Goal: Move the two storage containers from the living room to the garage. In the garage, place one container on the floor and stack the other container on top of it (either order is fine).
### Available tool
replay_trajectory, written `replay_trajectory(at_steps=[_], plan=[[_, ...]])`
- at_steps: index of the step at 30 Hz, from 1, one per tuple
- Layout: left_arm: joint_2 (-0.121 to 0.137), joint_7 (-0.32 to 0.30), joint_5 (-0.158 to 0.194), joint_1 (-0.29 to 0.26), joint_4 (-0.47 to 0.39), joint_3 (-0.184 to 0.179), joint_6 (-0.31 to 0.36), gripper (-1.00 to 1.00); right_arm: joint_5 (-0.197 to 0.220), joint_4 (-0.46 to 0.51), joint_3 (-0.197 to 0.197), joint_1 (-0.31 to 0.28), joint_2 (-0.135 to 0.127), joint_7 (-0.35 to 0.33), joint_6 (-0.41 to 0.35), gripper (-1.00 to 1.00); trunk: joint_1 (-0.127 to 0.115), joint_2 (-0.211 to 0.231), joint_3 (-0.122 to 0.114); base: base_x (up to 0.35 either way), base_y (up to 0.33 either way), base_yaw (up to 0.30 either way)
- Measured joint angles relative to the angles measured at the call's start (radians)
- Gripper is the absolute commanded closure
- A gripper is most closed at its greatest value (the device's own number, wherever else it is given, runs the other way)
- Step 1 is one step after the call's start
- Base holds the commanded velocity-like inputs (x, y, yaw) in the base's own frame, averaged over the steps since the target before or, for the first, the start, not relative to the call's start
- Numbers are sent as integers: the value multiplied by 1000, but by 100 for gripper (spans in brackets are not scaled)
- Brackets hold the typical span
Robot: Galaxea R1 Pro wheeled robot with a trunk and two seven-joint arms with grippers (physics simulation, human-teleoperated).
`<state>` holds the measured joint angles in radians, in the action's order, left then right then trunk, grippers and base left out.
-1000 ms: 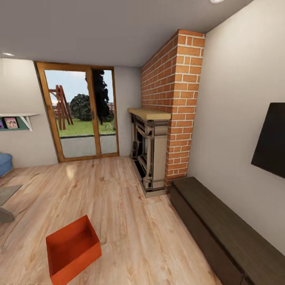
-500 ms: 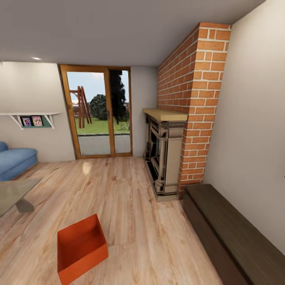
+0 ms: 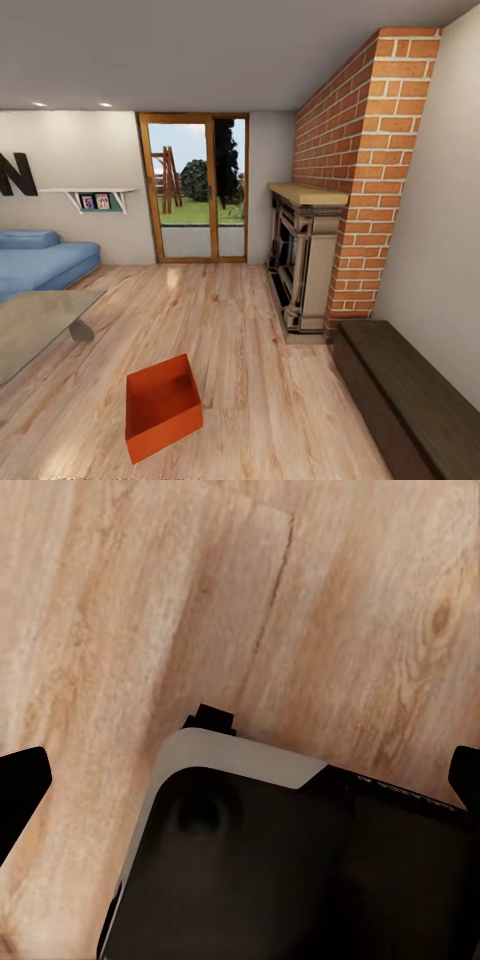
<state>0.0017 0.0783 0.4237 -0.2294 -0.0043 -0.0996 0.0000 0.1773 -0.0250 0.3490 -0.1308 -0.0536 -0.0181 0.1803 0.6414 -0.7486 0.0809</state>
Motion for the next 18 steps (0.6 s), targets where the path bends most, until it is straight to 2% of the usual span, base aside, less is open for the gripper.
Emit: replay_trajectory(at_steps=[18], plan=[[1,0,2,0,0,1,0,-100,2,0,0,0,1,7,0,-100,0,0,0,0,0,270]])
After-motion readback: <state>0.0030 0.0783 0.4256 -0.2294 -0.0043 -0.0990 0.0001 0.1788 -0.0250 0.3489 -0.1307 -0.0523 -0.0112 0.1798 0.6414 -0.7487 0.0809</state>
